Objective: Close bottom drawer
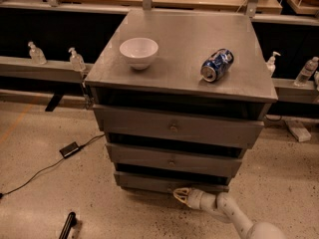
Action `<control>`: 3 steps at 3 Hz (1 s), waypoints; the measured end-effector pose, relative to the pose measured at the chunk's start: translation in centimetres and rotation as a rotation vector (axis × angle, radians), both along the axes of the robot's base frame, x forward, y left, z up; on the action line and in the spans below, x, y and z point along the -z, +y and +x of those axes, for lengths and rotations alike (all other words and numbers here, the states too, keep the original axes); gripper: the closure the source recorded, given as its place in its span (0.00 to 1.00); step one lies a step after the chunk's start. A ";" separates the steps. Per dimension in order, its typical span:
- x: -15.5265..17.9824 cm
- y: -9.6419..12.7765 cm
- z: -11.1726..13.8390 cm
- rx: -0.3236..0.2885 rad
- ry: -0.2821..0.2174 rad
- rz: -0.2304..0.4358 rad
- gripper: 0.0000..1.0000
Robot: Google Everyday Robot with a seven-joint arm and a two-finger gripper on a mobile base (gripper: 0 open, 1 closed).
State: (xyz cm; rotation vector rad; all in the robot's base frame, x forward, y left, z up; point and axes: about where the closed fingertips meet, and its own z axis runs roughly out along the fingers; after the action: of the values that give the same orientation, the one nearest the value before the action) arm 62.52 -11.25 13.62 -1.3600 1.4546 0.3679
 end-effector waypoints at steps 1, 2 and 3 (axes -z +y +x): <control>0.1 -1.4 1.8 0.041 -0.031 0.015 1.00; 0.1 -1.5 1.6 0.043 -0.033 0.015 1.00; -0.1 -4.0 0.0 0.066 -0.058 0.012 1.00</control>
Offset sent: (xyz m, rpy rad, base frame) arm 0.0140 -0.0854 0.0084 0.0142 -0.1365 -0.1276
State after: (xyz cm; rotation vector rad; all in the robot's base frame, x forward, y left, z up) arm 62.51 -15.27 13.75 -1.3000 1.4434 0.2923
